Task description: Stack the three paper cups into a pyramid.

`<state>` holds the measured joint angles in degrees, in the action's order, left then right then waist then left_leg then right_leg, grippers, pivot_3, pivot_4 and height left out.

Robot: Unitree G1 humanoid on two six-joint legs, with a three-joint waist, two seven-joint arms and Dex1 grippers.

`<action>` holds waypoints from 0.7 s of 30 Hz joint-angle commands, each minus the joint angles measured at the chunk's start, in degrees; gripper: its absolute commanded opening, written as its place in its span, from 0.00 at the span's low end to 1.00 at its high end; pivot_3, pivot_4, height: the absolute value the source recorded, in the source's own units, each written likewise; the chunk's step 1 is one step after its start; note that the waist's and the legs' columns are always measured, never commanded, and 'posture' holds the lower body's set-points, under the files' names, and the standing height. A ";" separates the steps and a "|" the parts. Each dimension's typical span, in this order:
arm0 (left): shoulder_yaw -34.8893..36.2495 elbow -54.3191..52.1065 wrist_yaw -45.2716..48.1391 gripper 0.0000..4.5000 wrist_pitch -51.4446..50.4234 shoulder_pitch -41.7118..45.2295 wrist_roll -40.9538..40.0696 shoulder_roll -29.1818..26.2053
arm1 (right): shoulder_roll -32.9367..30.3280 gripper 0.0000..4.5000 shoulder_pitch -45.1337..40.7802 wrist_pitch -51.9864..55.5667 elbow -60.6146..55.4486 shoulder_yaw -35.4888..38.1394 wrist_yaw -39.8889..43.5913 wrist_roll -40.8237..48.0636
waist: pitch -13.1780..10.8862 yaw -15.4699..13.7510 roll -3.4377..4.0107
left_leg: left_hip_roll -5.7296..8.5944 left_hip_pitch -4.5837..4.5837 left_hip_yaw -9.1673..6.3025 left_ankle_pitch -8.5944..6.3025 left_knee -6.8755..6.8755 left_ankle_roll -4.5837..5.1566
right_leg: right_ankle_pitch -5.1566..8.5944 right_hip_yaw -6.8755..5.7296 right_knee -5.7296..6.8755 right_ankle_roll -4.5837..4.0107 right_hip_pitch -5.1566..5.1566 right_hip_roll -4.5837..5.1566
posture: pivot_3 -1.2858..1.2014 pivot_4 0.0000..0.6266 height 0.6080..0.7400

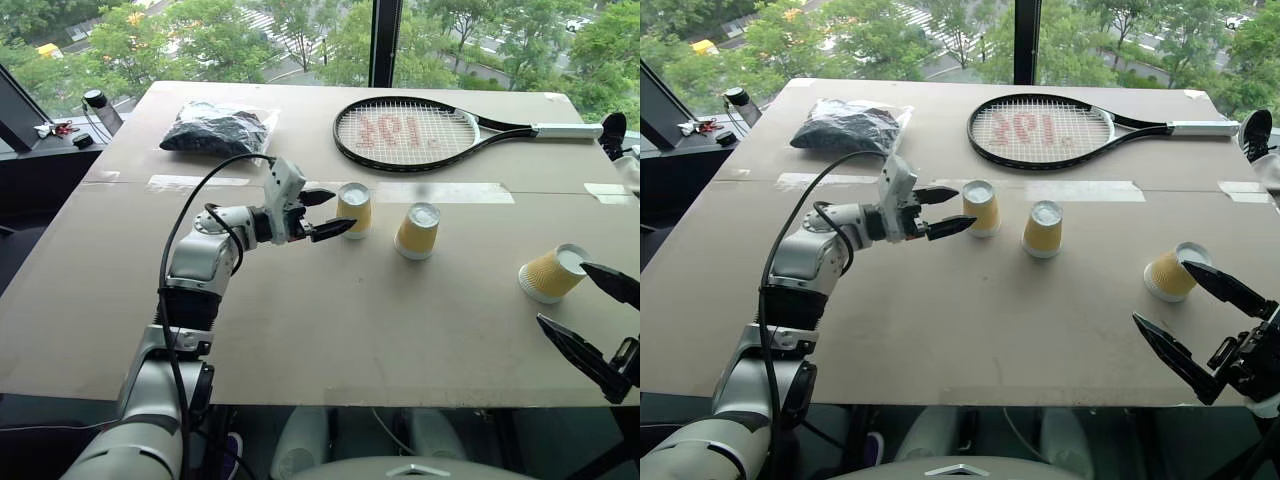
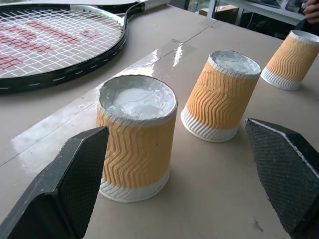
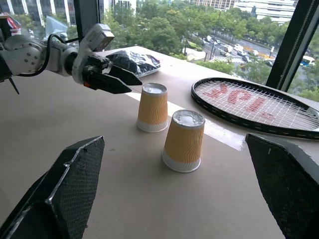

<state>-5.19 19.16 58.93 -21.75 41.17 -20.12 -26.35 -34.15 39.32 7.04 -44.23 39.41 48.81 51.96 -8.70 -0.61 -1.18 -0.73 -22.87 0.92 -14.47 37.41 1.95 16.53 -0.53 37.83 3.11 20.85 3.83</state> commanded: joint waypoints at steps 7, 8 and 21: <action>-0.74 16.79 -1.74 0.99 10.37 9.51 6.88 4.78 | 5.61 1.00 4.72 -1.50 -7.34 0.53 -2.68 -2.57 | -0.01 -0.11 -0.02 | 0.02 -0.03 0.02 0.00 0.01 0.01 | 0.01 0.00 0.02 0.03 0.03 0.00 | 0.52 0.24 1.00; -0.79 17.94 -1.75 0.99 11.20 9.85 7.32 5.03 | 6.17 1.00 5.55 -1.65 -7.68 0.77 -2.66 -2.61 | -0.02 -0.20 -0.03 | 0.02 -0.03 0.04 -0.01 0.01 0.01 | 0.01 0.03 0.02 0.03 0.04 0.01 | 0.52 0.24 1.00; 1.84 26.62 -6.13 0.99 17.44 13.28 9.68 9.38 | 9.37 1.00 8.75 -3.42 -9.43 -0.42 -2.78 -4.88 | -0.04 -0.19 -0.07 | 0.03 -0.05 0.02 -0.01 0.00 0.02 | 0.02 -0.02 0.03 0.05 0.06 0.02 | 0.52 0.24 1.00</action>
<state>-4.53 46.41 53.26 -5.35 53.32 -10.23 -17.28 -25.10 47.31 4.85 -51.94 38.50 45.82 46.95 -8.73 -0.80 -1.25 -0.70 -22.92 0.94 -14.48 37.42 1.97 16.55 -0.55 37.86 3.16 20.91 3.85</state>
